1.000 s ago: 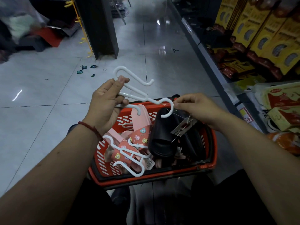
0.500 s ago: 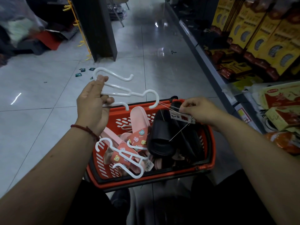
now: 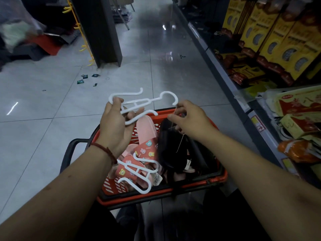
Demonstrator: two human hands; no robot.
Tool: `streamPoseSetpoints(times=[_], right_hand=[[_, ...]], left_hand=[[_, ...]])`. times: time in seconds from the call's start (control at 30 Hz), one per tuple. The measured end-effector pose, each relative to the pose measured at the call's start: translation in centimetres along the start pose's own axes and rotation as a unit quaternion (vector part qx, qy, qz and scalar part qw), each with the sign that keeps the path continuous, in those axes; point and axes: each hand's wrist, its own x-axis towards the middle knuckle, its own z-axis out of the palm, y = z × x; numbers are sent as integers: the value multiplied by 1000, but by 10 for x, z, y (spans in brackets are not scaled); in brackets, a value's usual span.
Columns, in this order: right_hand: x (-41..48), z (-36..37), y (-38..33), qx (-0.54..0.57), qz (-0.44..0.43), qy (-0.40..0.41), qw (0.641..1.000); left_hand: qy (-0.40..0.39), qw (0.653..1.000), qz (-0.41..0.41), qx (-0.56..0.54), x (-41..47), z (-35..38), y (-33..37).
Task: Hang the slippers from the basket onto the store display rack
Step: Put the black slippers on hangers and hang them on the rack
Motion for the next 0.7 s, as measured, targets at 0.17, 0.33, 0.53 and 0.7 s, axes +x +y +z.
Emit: streamPoseSetpoints(times=[0.17,0.33,0.53,0.7], right_hand=[[5,-3,3,49,13,94,994],[-3,4,-5,-172,-167,-36,970],[3,-25,7,-221,2,-48,974],[-4,-28,-6,258,163,-121,945]], left_hand=[[-26,999,-11,-15,-15,11,-11],[-19,991,68,110,-20,11,-26],[-33,990,89,105,-4,4,-12],[-123,983,9,135,-6,5,-28]])
